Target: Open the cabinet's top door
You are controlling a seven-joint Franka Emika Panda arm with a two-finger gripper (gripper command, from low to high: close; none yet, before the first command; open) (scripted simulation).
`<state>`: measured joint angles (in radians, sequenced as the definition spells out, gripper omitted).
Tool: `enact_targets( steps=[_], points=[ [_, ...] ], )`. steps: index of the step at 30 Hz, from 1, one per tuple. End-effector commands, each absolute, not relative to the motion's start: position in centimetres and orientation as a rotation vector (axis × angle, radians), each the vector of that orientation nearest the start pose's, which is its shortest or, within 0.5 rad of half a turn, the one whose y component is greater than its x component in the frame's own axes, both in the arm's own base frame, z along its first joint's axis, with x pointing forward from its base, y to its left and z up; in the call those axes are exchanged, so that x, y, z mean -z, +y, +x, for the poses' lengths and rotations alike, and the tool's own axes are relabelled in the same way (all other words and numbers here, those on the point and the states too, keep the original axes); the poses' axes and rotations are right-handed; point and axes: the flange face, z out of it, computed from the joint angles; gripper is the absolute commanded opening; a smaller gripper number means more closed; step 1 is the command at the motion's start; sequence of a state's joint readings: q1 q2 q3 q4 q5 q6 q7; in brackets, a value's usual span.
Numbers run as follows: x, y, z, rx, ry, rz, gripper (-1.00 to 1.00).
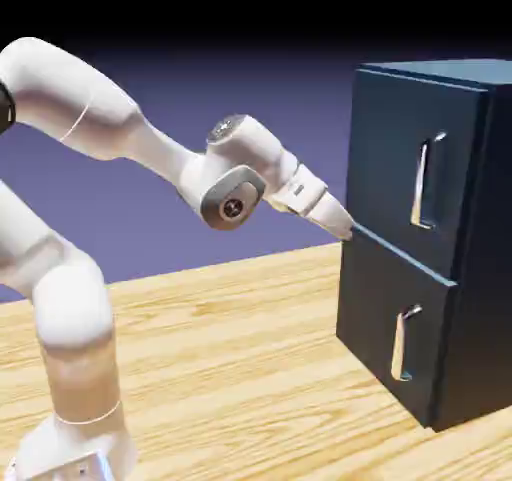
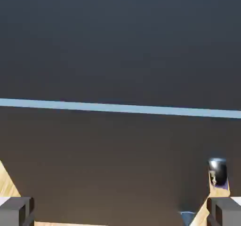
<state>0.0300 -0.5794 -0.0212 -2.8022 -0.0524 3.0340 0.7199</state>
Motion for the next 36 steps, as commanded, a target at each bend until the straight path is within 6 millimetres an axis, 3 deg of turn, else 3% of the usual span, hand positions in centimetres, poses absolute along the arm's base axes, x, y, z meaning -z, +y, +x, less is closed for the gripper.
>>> enact_targets(
  steps=[1, 10, 19, 28, 36],
  points=[
    [-47.1, 0.9, 38.9, 1.104, 0.799, -2.545, 1.0],
    [-51.7, 2.1, 38.3, 1.367, 0.177, -2.723, 1.0],
    [-55.0, 2.1, 37.3, 1.622, -0.458, -2.794, 1.0],
    [-57.0, 0.7, 36.3, 1.849, -1.1, -2.771, 1.0],
    [-57.5, -1.4, 36.0, 2.007, -1.68, -2.675, 1.0]
  ],
)
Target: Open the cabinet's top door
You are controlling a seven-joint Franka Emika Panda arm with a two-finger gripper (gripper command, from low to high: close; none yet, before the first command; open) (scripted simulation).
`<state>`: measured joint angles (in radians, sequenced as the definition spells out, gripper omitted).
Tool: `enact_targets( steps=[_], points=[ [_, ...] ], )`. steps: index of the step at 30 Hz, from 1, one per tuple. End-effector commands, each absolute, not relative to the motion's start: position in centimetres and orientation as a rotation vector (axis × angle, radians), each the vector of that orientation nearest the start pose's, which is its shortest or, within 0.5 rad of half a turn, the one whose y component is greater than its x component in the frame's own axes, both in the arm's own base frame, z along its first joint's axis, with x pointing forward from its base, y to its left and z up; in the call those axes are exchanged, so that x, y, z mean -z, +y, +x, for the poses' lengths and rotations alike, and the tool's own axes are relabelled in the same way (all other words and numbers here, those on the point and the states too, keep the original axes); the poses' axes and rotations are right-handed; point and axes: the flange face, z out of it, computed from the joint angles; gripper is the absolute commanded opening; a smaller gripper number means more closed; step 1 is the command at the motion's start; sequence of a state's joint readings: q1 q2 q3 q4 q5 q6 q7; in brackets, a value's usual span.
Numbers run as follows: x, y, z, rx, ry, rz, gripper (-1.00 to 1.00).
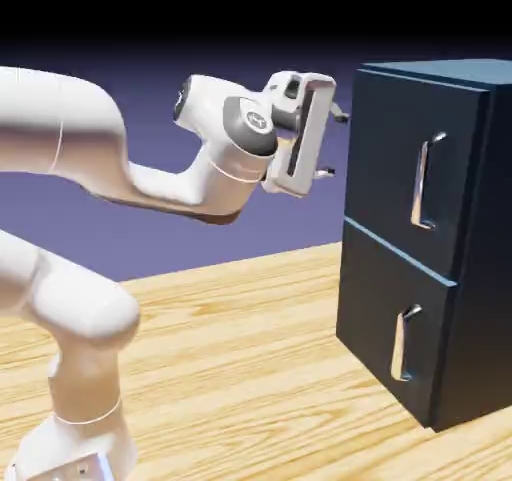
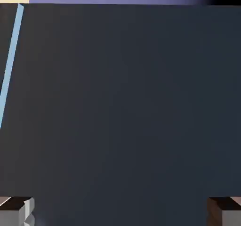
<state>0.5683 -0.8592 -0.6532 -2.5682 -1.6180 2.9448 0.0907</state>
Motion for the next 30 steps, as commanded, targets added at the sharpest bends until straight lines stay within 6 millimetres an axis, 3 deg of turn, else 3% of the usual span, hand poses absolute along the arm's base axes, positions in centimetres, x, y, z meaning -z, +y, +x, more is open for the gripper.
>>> enact_targets(
  steps=[1, 14, 30],
  points=[
    [-57.4, -1.7, 36.0, -1.346, 1.167, 1.769, 1.0],
    [-55.4, -6.5, 37.3, -1.073, 1.403, 1.184, 1.0],
    [-48.9, -12.0, 41.2, -0.661, 1.505, 0.571, 1.0]
  ],
)
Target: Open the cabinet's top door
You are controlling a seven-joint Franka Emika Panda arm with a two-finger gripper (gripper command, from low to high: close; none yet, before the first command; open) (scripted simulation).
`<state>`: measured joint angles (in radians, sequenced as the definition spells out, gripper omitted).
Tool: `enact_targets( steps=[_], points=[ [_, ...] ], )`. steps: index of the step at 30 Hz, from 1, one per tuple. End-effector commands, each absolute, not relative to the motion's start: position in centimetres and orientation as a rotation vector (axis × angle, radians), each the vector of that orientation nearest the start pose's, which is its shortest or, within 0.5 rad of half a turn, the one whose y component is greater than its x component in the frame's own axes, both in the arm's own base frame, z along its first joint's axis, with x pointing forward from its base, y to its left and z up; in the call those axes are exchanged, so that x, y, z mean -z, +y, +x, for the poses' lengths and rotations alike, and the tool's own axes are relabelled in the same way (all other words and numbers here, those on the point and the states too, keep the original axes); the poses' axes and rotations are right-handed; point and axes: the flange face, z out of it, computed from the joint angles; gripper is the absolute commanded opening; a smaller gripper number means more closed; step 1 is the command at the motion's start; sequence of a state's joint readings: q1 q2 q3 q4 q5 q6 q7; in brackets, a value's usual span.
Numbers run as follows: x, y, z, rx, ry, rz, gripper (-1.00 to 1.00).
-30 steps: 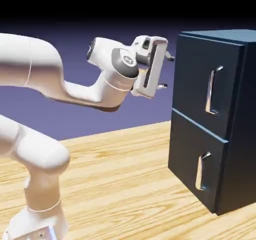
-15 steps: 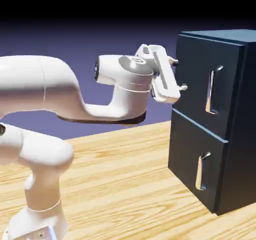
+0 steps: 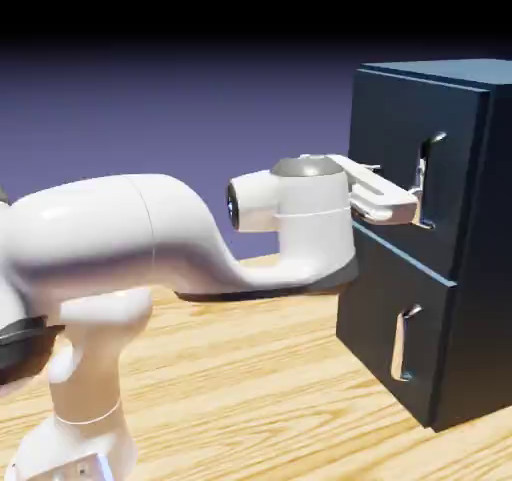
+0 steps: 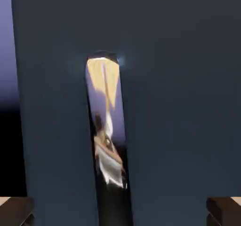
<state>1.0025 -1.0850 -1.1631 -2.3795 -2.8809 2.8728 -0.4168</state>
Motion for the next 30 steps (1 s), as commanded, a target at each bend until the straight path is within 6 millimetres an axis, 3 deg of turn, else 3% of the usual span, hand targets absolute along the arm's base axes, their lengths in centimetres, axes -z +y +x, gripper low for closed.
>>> enact_targets(
  steps=[1, 6, 7, 18, 30],
  points=[
    [-48.9, -12.0, 41.2, -0.661, 1.505, 0.571, 1.0],
    [-48.9, -11.7, 46.2, -0.662, 1.505, 0.571, 1.0],
    [-48.9, -11.7, 46.2, -0.662, 1.505, 0.571, -1.0],
    [-48.9, -9.0, 41.4, -0.521, 1.434, 0.697, -1.0],
    [-48.9, -7.2, 39.1, -0.447, 1.394, 0.762, -1.0]
  ],
)
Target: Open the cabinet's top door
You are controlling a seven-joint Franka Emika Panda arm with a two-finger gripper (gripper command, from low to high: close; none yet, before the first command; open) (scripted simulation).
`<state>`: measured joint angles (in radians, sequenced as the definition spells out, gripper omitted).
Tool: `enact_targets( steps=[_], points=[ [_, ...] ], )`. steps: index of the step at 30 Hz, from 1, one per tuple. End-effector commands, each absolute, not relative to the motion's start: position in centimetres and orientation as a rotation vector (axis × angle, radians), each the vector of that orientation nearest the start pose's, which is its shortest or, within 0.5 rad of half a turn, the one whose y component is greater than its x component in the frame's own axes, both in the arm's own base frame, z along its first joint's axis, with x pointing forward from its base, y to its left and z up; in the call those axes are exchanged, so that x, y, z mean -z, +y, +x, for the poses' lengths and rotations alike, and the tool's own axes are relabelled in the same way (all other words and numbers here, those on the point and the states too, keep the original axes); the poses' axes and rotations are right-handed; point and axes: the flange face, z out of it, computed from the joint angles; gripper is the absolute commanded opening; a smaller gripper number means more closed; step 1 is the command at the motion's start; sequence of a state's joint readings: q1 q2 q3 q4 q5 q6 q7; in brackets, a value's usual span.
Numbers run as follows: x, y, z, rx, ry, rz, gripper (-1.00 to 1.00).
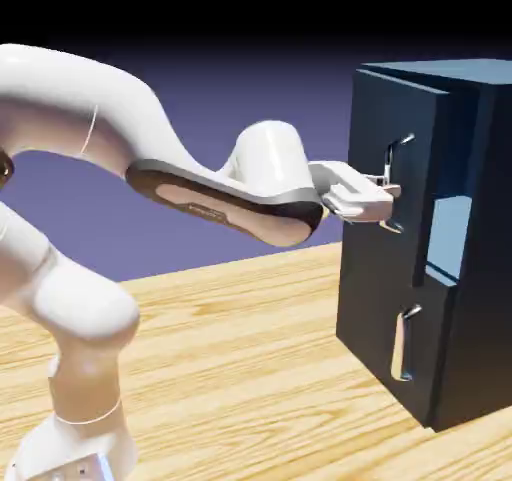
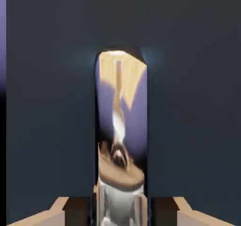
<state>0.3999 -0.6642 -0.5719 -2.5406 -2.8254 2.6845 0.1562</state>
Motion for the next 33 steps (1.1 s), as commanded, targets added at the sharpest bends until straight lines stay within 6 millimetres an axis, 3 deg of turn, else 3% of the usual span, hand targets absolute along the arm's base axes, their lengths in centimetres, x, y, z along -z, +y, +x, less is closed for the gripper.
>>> enact_targets(
  steps=[1, 21, 33],
  points=[
    [-48.9, -6.8, 38.6, -0.431, 1.385, 0.775, -1.0],
    [-48.9, 2.8, 31.4, -0.123, 1.196, 1.021, -1.0],
    [-48.9, 10.7, 28.9, 0.09, 1.046, 1.173, -1.0]
  ],
)
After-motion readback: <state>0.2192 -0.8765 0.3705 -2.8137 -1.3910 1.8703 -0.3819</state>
